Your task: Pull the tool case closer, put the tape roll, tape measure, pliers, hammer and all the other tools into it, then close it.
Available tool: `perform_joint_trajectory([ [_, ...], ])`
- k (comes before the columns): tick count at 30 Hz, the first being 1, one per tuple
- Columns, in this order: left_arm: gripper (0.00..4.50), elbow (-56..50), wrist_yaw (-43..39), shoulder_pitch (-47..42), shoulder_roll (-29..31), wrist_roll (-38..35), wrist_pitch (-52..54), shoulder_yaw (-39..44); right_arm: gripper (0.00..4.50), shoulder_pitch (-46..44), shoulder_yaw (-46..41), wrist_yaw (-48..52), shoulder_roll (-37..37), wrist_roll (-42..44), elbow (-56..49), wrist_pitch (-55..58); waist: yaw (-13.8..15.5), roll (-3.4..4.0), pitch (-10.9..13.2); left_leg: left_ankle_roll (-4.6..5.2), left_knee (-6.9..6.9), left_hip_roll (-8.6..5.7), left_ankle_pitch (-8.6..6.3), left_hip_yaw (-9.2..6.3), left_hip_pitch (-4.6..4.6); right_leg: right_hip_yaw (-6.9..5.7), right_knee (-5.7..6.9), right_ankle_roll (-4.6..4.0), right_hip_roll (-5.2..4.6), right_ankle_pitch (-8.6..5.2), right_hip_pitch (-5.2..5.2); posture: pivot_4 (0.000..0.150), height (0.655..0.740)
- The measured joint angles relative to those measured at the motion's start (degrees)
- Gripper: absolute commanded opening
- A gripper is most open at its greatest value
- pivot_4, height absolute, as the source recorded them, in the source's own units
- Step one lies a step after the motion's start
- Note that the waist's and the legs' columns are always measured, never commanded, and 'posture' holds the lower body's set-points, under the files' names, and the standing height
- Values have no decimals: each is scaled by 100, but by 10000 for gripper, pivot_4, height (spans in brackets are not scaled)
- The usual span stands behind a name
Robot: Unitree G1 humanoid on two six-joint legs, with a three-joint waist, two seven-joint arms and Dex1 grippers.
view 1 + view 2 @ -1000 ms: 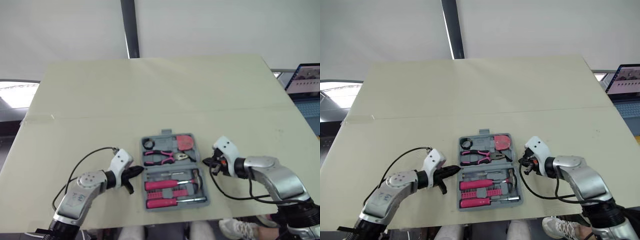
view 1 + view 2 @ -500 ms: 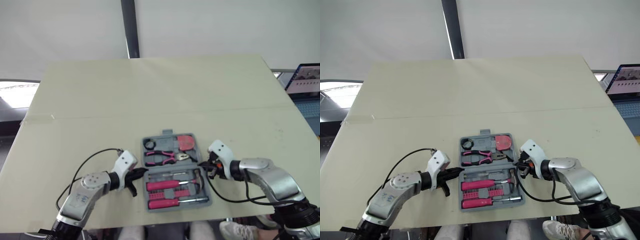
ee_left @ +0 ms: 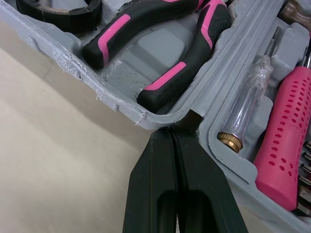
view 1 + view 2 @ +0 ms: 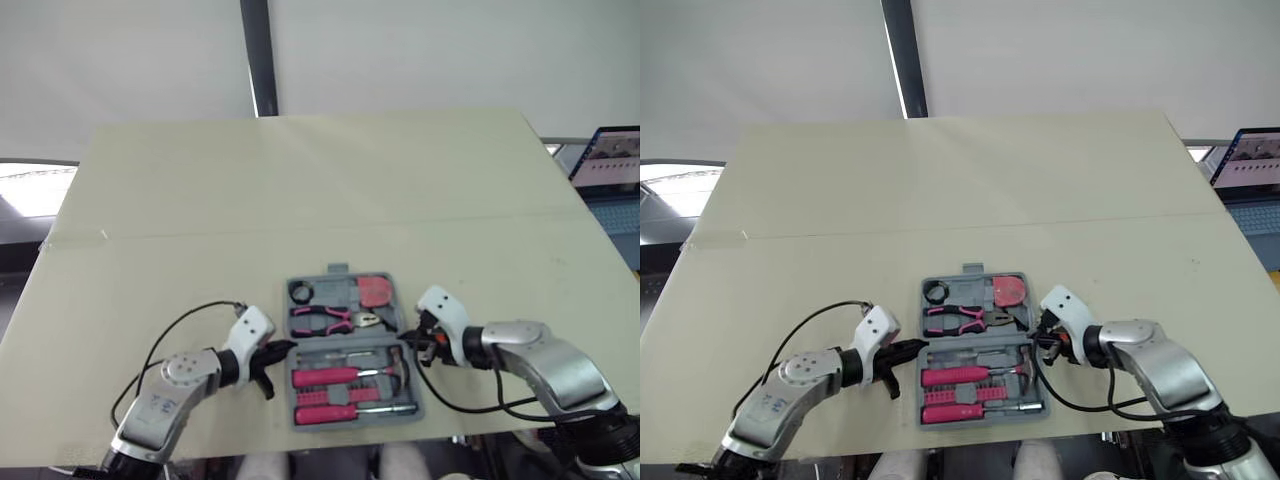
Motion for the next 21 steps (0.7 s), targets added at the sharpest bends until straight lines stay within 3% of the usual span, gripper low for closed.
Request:
perform_joint_trajectory([
  [21, 780, -379, 64, 372, 47, 2, 155, -19, 844, 216, 42, 137, -197, 187, -280, 244, -6, -1, -1, 0, 0, 0, 0, 0, 0, 1, -1, 0, 0, 0, 0, 1500, 7360],
])
